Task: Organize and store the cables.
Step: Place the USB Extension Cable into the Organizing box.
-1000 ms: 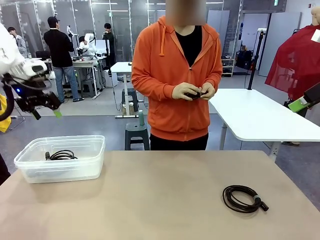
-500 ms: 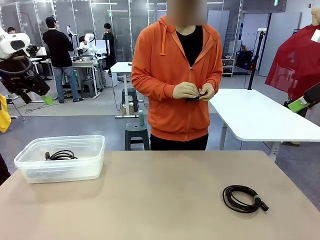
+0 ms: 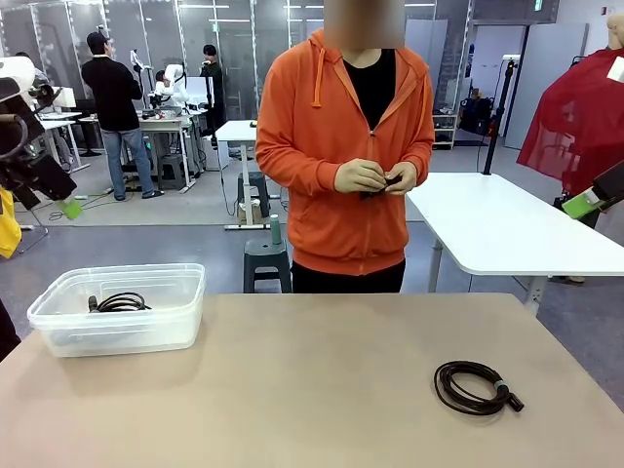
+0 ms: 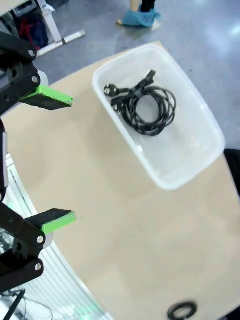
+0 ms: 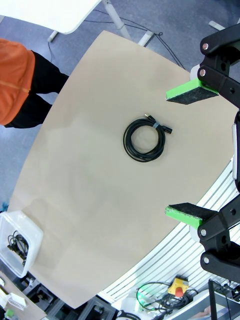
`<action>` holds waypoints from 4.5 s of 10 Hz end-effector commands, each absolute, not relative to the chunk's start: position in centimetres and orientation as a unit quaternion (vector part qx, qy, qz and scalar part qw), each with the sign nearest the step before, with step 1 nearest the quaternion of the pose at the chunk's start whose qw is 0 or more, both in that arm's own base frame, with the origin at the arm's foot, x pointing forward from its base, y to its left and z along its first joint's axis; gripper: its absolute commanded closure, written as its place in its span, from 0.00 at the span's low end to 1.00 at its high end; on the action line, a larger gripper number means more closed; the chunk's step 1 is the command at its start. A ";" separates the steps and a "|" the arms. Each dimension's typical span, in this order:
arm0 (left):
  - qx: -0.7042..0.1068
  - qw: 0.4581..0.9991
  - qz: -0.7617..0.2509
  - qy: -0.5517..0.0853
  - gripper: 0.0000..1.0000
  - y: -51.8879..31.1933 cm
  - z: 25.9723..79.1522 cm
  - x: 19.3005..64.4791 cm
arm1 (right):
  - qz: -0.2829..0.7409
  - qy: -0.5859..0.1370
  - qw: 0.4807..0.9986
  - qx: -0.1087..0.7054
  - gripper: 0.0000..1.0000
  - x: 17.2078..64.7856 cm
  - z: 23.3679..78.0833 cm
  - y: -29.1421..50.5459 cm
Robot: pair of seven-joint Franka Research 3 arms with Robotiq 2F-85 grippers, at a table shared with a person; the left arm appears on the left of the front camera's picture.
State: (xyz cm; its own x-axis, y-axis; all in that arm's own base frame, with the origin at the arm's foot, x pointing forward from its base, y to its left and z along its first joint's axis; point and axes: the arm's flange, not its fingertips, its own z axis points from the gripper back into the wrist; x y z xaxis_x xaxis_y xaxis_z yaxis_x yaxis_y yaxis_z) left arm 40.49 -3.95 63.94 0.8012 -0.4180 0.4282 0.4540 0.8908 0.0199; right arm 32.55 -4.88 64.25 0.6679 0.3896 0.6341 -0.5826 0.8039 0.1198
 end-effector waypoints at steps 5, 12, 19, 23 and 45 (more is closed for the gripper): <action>-0.092 0.937 -0.280 -0.186 0.00 -3.4 59.8 36.1 | 0.278 -0.305 0.896 0.164 0.00 32.6 64.2 -5.1; -0.081 0.941 -0.273 -0.182 0.00 -3.5 59.8 36.7 | 0.278 -0.305 0.896 0.164 0.00 32.6 64.2 -5.1; -0.081 0.941 -0.273 -0.182 0.00 -3.5 59.8 36.7 | 0.278 -0.305 0.896 0.164 0.00 32.6 64.2 -5.1; -0.081 0.941 -0.273 -0.182 0.00 -3.5 59.8 36.7 | 0.278 -0.305 0.896 0.164 0.00 32.6 64.2 -5.1; -0.144 0.872 -0.406 -0.231 0.00 -6.6 61.8 33.9 | 0.278 -0.305 0.896 0.164 0.00 32.6 64.2 -5.1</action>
State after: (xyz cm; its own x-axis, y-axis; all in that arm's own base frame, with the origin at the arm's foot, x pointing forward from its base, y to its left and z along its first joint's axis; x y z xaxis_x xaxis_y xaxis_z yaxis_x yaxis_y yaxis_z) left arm 34.45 -6.68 62.15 0.5811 -0.6103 0.5384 0.7598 0.6439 -0.0901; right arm 32.55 -4.87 64.26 0.6679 0.3895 0.6342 -0.5827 0.8038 0.1200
